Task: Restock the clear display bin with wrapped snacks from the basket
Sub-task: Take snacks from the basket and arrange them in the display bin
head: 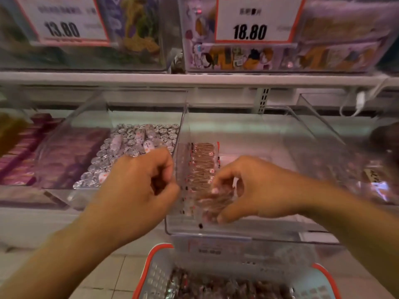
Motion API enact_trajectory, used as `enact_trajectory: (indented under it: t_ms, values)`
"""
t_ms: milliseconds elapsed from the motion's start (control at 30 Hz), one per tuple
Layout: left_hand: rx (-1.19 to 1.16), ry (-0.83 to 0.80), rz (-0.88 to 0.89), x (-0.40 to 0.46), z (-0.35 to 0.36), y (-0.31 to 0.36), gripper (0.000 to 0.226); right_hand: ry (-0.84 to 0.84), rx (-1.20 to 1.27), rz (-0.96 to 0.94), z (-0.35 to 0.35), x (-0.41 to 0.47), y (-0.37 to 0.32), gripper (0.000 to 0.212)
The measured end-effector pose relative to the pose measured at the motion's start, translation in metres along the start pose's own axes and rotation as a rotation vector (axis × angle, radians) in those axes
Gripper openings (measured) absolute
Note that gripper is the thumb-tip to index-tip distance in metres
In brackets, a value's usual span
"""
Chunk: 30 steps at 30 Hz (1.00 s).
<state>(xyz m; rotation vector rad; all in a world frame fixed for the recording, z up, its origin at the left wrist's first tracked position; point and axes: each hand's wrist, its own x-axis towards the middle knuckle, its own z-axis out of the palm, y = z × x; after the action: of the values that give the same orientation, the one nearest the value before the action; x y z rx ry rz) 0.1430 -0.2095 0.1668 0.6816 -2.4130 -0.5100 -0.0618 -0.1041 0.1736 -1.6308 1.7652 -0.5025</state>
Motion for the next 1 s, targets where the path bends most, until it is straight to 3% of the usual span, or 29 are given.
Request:
enact_trajectory:
  t_ms: [200, 367, 700, 867, 967, 1000]
  values:
    - [-0.046, -0.084, 0.038, 0.003, 0.001, -0.001, 0.029, 0.015, -0.354, 0.061, 0.038, 0.027, -0.007, 0.032]
    - [-0.047, -0.106, 0.037, 0.001, 0.002, -0.002, 0.026, -0.023, -0.386, 0.074, 0.039, 0.034, -0.011, 0.050]
    - [-0.072, -0.130, 0.028, -0.001, 0.003, -0.003, 0.017, 0.074, -0.515, 0.042, 0.039, 0.035, -0.016, 0.041]
    - [-0.100, -0.043, 0.006, -0.005, 0.007, -0.002, 0.037, 0.087, -0.414, 0.056, 0.026, 0.028, -0.025, 0.035]
    - [-0.158, -0.053, -0.007, -0.012, -0.004, 0.001, 0.043, 0.291, -0.267, -0.061, 0.013, 0.003, -0.033, 0.019]
    - [-0.238, -0.149, -0.013, -0.015, -0.012, 0.002, 0.042, 0.352, -0.158, -0.121, 0.010, -0.012, -0.035, 0.016]
